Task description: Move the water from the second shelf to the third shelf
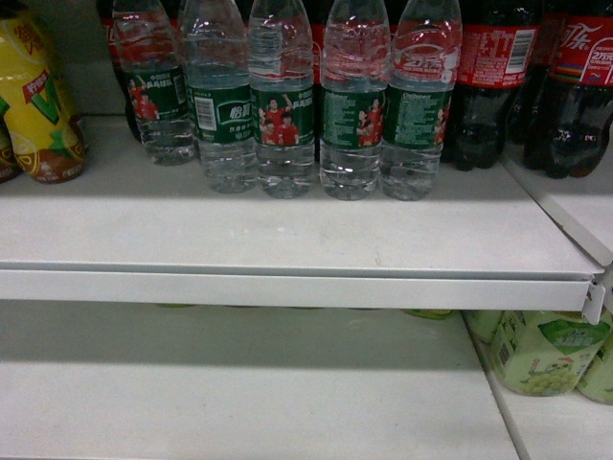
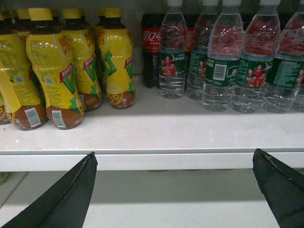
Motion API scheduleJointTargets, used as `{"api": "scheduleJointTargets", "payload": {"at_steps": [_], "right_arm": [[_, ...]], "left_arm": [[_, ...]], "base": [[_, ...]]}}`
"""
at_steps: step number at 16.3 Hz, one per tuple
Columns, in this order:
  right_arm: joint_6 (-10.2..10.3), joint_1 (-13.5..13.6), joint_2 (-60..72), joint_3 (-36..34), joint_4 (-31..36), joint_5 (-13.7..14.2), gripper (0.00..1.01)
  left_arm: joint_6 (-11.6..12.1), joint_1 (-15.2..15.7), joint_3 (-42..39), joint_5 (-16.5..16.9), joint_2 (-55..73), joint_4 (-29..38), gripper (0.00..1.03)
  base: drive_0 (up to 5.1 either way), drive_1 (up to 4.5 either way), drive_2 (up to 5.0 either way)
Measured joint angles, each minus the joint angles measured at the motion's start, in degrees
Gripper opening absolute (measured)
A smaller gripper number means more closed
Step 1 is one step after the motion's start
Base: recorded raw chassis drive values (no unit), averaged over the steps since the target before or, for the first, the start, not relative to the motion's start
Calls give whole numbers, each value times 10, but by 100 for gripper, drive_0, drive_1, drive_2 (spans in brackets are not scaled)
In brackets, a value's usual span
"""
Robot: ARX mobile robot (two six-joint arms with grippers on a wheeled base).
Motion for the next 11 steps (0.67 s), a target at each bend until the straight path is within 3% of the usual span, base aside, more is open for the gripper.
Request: {"api": "scheduleJointTargets", "payload": {"at_steps": [3,8,11], "right_arm": [[14,3,-62,0,-42,-41,44],[21,35,-82,-1,-89,-73,43],[30,37,-87,-3,-98,-85,43]], "left_arm": [[0,0,0,0,0,0,98],[0,0,0,0,0,0,98],[0,0,0,0,0,0,98]], "base": [[0,0,0],[0,0,0],[0,0,0]]}}
